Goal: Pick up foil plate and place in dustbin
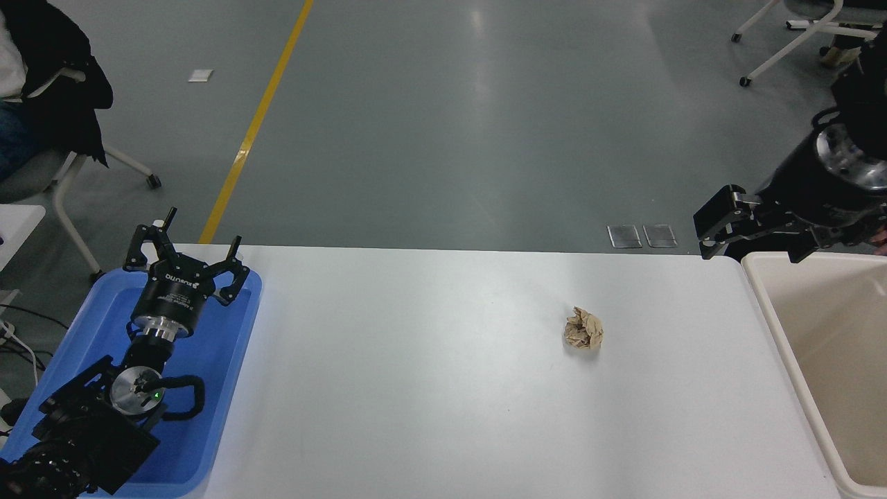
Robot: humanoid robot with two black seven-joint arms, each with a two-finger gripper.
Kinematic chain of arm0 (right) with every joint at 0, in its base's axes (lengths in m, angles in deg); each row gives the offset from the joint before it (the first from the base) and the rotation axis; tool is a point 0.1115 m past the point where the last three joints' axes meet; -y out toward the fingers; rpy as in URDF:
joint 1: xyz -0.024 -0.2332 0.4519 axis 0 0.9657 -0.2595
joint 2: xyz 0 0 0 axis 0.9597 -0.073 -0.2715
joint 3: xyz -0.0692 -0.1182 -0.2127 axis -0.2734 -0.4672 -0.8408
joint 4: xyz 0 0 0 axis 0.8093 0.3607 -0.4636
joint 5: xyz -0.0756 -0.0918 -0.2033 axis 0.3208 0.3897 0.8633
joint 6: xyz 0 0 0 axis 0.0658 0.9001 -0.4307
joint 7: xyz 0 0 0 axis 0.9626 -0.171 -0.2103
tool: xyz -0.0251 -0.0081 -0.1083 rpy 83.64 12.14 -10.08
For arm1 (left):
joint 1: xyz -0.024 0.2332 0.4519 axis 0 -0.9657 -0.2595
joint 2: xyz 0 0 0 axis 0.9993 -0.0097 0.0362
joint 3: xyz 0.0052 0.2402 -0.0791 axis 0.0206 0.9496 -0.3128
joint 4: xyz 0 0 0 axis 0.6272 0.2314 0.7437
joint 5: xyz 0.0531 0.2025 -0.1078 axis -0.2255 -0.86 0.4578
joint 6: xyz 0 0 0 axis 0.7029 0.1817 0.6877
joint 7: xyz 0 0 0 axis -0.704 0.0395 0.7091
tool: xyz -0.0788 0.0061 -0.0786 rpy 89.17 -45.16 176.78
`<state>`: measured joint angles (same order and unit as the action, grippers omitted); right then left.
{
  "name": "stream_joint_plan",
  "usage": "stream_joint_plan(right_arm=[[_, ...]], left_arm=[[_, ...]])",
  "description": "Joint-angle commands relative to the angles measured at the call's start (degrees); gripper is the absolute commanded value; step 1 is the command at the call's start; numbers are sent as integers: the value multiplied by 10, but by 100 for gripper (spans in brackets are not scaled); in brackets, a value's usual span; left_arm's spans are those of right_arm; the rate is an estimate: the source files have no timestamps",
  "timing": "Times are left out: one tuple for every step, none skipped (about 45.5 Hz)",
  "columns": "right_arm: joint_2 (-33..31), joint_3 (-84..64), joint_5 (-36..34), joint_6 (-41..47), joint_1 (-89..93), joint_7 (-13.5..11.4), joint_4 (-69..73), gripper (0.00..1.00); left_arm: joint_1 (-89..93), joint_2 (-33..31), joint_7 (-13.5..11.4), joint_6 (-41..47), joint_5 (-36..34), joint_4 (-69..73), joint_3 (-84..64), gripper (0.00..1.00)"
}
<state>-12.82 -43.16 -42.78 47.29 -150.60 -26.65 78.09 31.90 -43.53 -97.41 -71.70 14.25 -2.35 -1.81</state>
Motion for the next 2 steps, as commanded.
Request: stream_joint_plan(right_arm=[[2,3,5,12,-14,0,14,100],[2,3,5,12,-14,-1,14,100]], left_arm=[[0,0,0,0,0,0,0,100],[1,0,0,0,0,0,0,100]])
